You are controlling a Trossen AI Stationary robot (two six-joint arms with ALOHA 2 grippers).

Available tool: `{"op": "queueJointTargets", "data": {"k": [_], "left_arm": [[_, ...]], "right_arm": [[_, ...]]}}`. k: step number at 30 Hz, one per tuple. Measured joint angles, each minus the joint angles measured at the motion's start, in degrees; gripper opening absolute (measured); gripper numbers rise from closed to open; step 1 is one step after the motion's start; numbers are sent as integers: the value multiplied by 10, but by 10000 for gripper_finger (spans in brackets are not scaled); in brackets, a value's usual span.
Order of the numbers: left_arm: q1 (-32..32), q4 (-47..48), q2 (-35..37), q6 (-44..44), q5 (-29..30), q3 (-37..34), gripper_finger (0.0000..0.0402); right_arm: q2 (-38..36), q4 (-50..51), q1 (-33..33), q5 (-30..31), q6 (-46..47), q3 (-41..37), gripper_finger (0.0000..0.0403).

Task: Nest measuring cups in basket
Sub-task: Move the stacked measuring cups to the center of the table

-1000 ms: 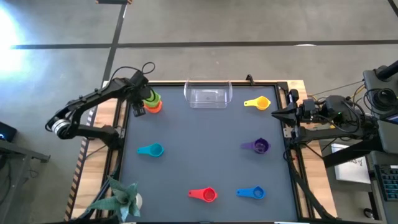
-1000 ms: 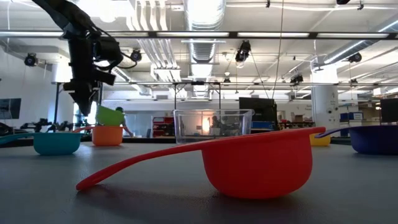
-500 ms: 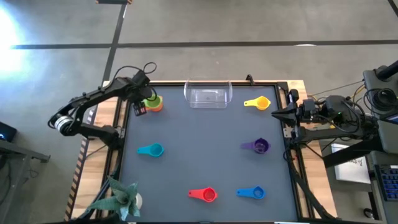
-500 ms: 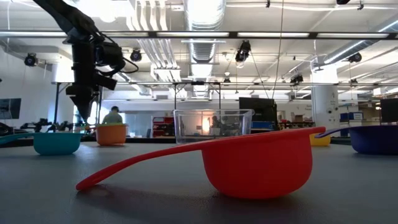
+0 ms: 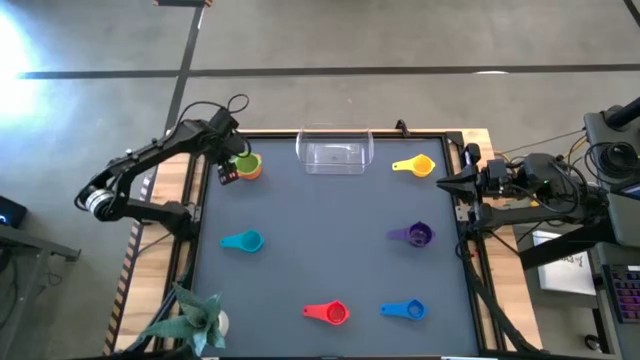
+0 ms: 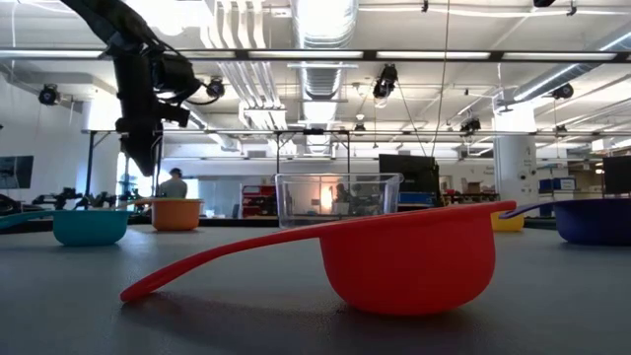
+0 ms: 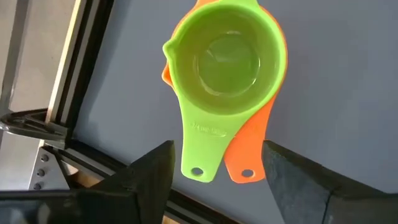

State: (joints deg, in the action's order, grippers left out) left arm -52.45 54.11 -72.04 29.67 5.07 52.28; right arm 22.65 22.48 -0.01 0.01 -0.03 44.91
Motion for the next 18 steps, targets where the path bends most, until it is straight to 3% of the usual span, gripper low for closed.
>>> {"op": "queueJointTargets", "data": {"k": [8,18], "left_arm": [[0,-17,-27,-1,5,-4,294],[3,-25,-53,-9,63,-4,351]], "right_arm": [[0,0,0,0,0,0,22],[0,0,0,0,0,0,22]]}}
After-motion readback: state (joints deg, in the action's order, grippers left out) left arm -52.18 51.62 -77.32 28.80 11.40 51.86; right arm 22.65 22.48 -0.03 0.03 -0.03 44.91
